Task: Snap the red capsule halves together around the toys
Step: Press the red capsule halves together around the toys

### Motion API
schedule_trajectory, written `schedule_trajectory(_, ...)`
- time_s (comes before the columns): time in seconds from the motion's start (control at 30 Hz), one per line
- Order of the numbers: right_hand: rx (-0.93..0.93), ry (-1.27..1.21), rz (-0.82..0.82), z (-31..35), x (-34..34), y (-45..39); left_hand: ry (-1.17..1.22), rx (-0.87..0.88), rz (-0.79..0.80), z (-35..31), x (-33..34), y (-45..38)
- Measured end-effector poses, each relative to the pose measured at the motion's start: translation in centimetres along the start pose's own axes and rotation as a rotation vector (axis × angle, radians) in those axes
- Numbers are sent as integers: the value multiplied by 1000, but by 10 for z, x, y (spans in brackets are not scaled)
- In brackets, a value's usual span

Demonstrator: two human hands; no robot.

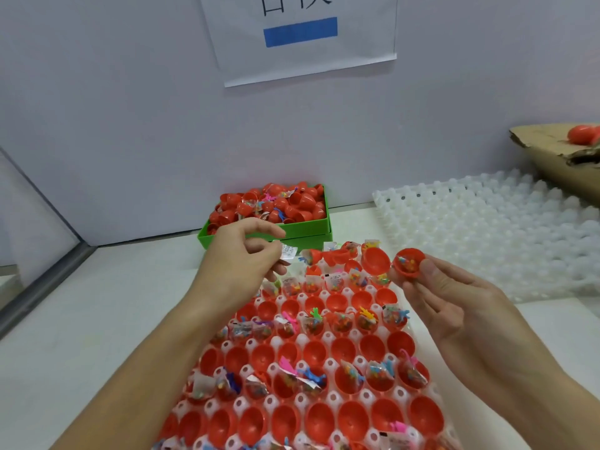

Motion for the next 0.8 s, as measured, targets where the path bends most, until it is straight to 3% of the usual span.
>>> schedule_trajectory(0.2, 15, 15, 2, -5, -1, -1, -95, -4, 98, 7, 11, 1)
schedule_trajectory(0.57, 27, 26, -9, -11, -4, -2, -769, 274, 517, -8, 94, 17)
schedule_trajectory(0.8, 26, 36, 0, -10, -3, -2, -775, 284, 542, -13, 96, 13)
Point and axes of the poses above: each hand's wrist, its own y-axis away from the middle knuckle, its own x-axis out of the palm, z = x × y, the point moved 9 cm from there along -y, towards the middle knuckle, and after that the axes turned 10 degrees about z, right-handed, at the moved point
